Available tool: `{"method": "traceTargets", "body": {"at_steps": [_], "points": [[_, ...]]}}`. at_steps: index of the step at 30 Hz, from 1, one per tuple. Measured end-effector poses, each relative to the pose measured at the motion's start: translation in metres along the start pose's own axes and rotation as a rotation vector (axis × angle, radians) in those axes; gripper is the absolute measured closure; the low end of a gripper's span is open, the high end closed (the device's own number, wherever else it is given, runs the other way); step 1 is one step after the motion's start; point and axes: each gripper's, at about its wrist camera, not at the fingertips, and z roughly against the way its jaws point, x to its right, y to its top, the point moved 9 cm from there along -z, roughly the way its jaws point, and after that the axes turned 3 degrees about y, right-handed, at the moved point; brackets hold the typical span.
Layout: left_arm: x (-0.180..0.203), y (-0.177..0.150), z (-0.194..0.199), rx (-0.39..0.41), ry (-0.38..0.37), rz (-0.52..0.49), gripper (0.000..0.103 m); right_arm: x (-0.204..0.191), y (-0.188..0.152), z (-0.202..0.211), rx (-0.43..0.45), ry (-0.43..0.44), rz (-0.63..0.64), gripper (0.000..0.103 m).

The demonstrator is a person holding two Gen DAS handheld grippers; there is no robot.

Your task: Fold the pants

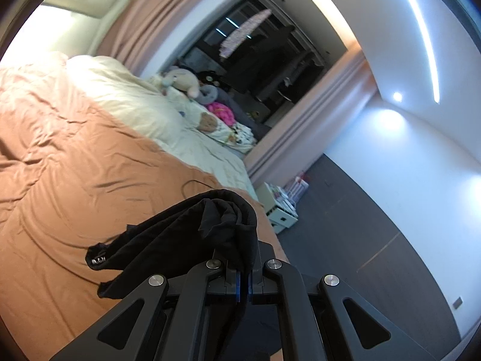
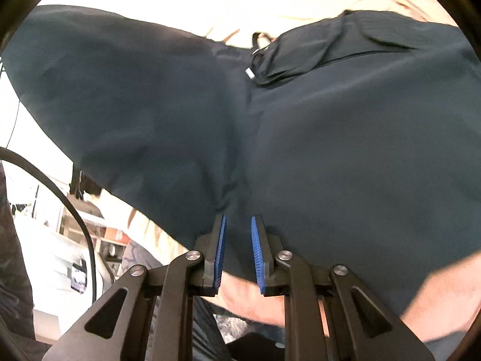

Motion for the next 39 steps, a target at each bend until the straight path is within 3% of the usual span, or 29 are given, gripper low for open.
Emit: {"method": "traceTargets", "body": {"at_steps": [2, 4, 6, 8, 21, 33, 39], "points": [[0.014, -0.002, -0.007, -0.01, -0.013, -0.012, 0.101, 0.007, -0.003, 0.017, 0.033, -0.007, -0.01, 0.088], [0.029, -0.003, -0.013, -0.015, -0.029, -0.025, 0.101, 0.003, -0.005, 0.034, 0.066, -0.001, -0.021, 0.082], [0.042, -0.003, -0.018, -0.018, -0.035, -0.039, 0.101, 0.006, -0.005, 0.054, 0.109, -0.012, -0.024, 0.056], [0.056, -0.004, -0.025, -0.025, -0.042, -0.053, 0.101, 0.007, -0.005, 0.07, 0.157, -0.018, -0.027, 0.047], [0.121, -0.028, -0.082, -0.095, -0.079, -0.102, 0.101, 0.05, -0.032, 0.168, 0.329, -0.023, -0.118, 0.047], [0.181, -0.072, -0.145, -0.191, -0.152, -0.125, 0.101, 0.09, -0.048, 0.205, 0.412, -0.041, -0.212, 0.047], [0.196, -0.11, -0.184, -0.27, -0.196, -0.124, 0.101, 0.108, -0.062, 0.228, 0.441, -0.064, -0.252, 0.047]]}}
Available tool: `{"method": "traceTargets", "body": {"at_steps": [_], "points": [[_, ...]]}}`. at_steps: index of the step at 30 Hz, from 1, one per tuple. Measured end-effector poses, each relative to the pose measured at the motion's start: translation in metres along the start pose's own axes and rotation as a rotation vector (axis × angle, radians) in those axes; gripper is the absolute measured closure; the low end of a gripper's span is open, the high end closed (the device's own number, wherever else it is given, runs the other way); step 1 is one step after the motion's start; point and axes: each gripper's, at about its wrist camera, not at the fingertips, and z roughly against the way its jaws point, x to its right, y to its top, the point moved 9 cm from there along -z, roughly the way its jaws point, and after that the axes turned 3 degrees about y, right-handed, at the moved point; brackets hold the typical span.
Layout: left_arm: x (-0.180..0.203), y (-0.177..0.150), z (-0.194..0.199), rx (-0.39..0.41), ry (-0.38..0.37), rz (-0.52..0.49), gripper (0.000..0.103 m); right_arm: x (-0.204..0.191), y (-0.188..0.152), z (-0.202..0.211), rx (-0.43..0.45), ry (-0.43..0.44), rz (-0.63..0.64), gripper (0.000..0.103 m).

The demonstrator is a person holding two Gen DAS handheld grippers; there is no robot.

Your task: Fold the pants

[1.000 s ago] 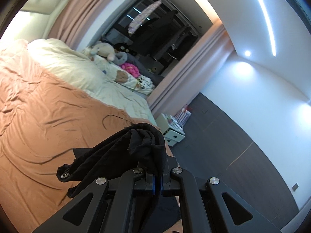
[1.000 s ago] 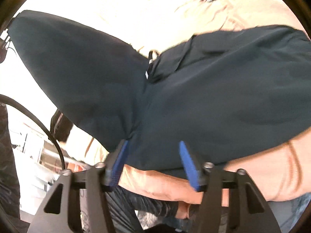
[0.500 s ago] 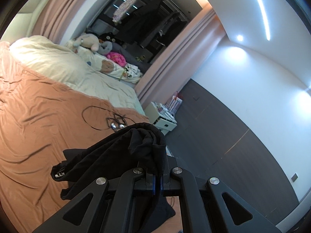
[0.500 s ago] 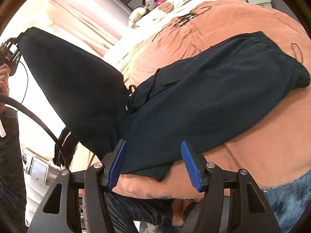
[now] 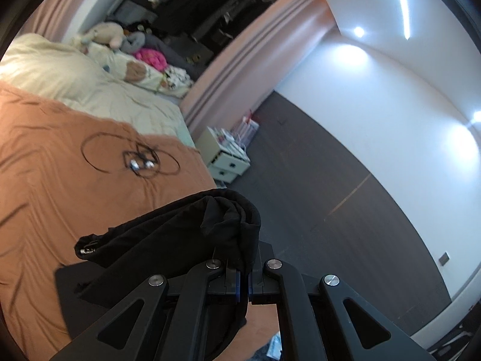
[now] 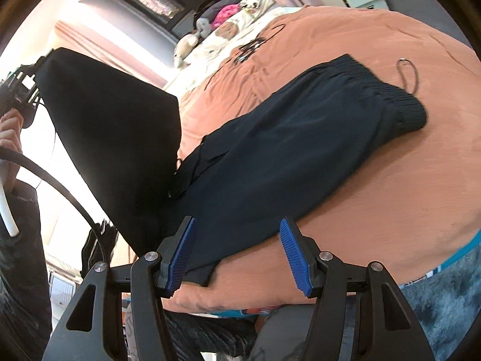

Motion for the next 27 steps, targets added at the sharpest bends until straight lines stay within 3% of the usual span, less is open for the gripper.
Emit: {"method": "traceTargets", "body": {"at_steps": [12, 27], "points": [[-0.005, -0.061, -0.105, -0.177, -0.04, 0.066, 0.101, 0.03, -0.004, 0.043, 0.029, -0.067, -0.071, 0.047], [0.04, -0.173, -0.189, -0.411, -0.08, 0.004, 0.098, 0.056, -0.015, 0.093, 0.051, -0.13, -0.131, 0.047]]}}
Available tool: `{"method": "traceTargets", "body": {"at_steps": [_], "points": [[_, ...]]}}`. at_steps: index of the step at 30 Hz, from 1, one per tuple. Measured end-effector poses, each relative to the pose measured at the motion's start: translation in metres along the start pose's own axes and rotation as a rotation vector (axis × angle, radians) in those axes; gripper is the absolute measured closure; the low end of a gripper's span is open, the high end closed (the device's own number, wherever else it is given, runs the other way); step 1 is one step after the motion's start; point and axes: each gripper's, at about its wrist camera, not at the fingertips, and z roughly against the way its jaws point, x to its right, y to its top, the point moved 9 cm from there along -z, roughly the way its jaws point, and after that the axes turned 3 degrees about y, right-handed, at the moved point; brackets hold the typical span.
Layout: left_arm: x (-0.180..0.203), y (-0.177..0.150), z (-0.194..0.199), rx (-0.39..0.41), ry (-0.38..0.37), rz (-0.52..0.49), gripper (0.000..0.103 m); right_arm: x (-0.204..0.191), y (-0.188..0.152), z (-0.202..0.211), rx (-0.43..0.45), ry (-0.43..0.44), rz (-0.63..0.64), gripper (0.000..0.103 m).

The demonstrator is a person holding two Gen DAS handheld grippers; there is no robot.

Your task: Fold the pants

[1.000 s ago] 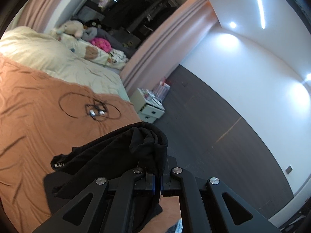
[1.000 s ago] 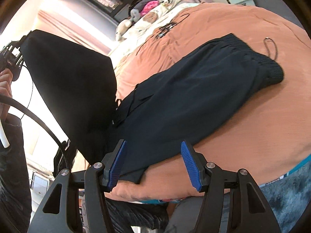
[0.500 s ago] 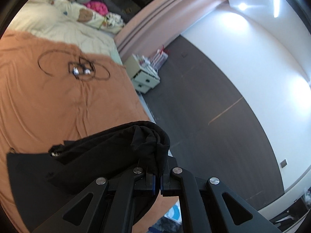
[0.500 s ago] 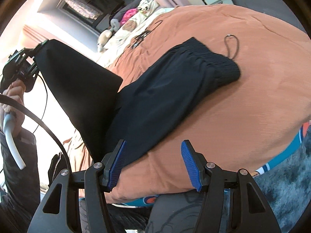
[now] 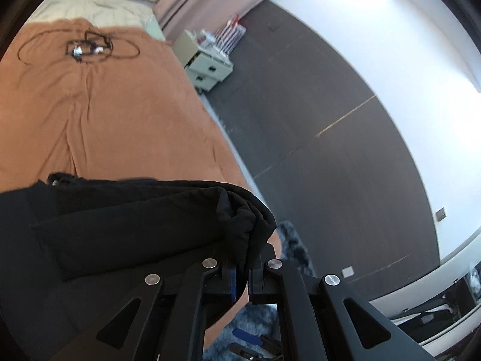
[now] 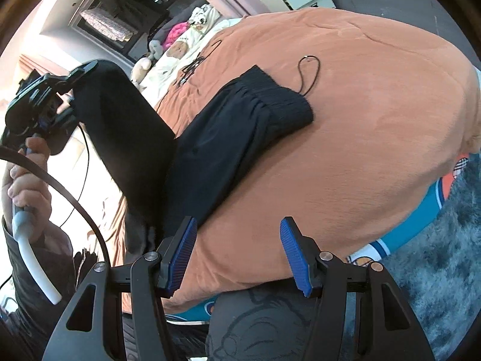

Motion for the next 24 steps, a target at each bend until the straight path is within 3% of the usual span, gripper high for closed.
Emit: {"method": "traceTargets", "body": {"at_steps": [1, 2, 3, 4, 5, 10, 14, 24], "points": [[-0.001, -0.005, -0.006, -0.018, 0.004, 0.005, 0.086, 0.001, 0.0, 0.003, 0.001, -0.002, -0.001, 0.047], [-0.001, -0.01, -0.012, -0.038, -0.009, 0.016, 0.061, 0.001, 0.0, 0.004, 0.003, -0.004, -0.001, 0.047], [-0.001, -0.015, -0.014, -0.055, -0.032, 0.029, 0.047, 0.001, 0.001, 0.006, 0.005, -0.006, -0.001, 0.047], [-0.002, -0.017, -0.016, -0.06, -0.044, 0.035, 0.026, 0.001, 0.002, 0.006, 0.005, -0.008, 0.001, 0.047], [-0.003, -0.021, -0.014, -0.062, -0.046, 0.03, 0.017, 0.0, 0.002, 0.007, 0.004, -0.008, 0.003, 0.047], [-0.021, -0.035, 0.0, -0.077, -0.008, -0.004, 0.016, -0.01, 0.005, 0.003, -0.014, -0.007, 0.046, 0.047], [-0.06, -0.034, 0.026, -0.037, 0.084, -0.005, 0.015, -0.025, 0.014, -0.004, -0.025, -0.018, 0.113, 0.047], [-0.161, -0.052, 0.109, 0.069, 0.25, 0.108, 0.015, -0.064, 0.059, -0.024, -0.043, -0.104, 0.328, 0.047]]}}
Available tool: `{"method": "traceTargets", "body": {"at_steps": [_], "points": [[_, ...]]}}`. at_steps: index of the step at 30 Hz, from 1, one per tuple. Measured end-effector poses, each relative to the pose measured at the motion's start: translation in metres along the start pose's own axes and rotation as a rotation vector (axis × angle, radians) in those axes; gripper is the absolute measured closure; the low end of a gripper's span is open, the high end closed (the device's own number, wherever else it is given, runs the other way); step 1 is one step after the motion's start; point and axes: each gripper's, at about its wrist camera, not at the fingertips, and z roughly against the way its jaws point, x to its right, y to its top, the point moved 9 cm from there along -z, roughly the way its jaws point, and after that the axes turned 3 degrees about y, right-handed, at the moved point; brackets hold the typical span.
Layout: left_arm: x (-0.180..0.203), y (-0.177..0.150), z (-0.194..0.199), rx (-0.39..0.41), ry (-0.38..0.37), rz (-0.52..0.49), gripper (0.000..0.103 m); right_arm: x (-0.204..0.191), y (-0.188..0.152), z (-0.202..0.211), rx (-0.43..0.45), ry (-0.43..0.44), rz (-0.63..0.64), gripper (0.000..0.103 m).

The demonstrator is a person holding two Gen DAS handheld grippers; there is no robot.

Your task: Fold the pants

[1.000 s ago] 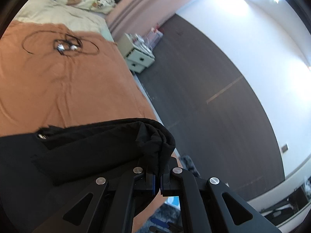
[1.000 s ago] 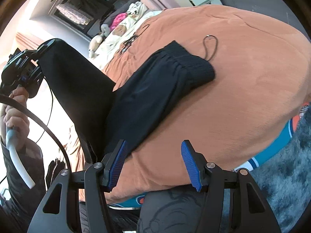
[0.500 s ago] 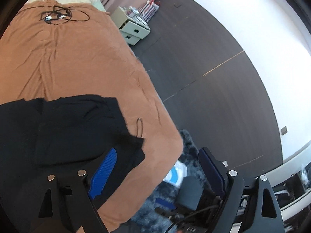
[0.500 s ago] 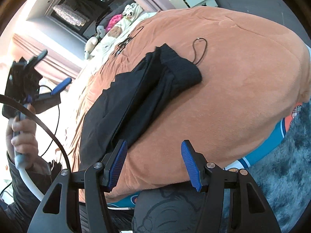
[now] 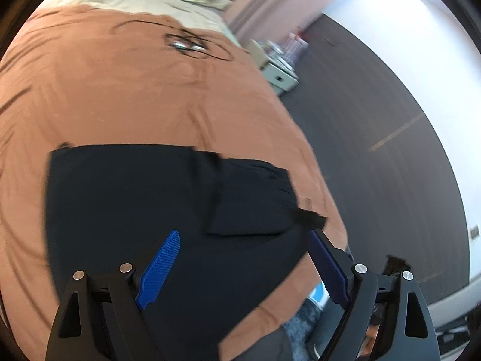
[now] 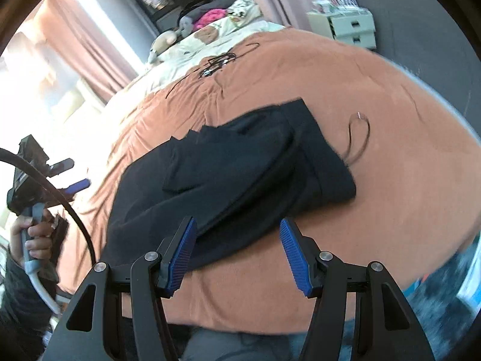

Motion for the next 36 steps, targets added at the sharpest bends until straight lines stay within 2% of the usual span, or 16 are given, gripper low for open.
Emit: {"method": "traceTargets", "body": {"at_steps": [4, 13, 15, 17, 19, 25, 36], "points": [[-0.041, -0.006, 0.016, 0.029, 0.052, 0.046, 0.015, -0.01, 0.019, -0.01, -0.019, -0.047, 0.091, 0.047], [-0.108, -0.035, 0.036, 0.064, 0.125, 0.134, 0.018, -0.042, 0.069, -0.055, -0.104, -0.062, 0.28, 0.047], [-0.119, -0.043, 0.034, 0.059, 0.119, 0.169, 0.023, -0.046, 0.079, -0.067, -0.123, -0.076, 0.311, 0.047], [-0.129, -0.051, 0.032, 0.054, 0.116, 0.206, 0.033, -0.047, 0.088, -0.082, -0.148, -0.078, 0.336, 0.047], [-0.139, -0.058, 0.031, 0.051, 0.123, 0.235, 0.04, -0.047, 0.095, -0.094, -0.175, -0.086, 0.365, 0.047], [-0.158, -0.074, 0.027, 0.044, 0.122, 0.298, 0.055, -0.054, 0.11, -0.135, -0.263, -0.084, 0.436, 0.047], [-0.181, -0.086, 0.014, 0.026, 0.112, 0.381, 0.065, -0.069, 0.117, -0.199, -0.375, -0.107, 0.534, 0.047]]}}
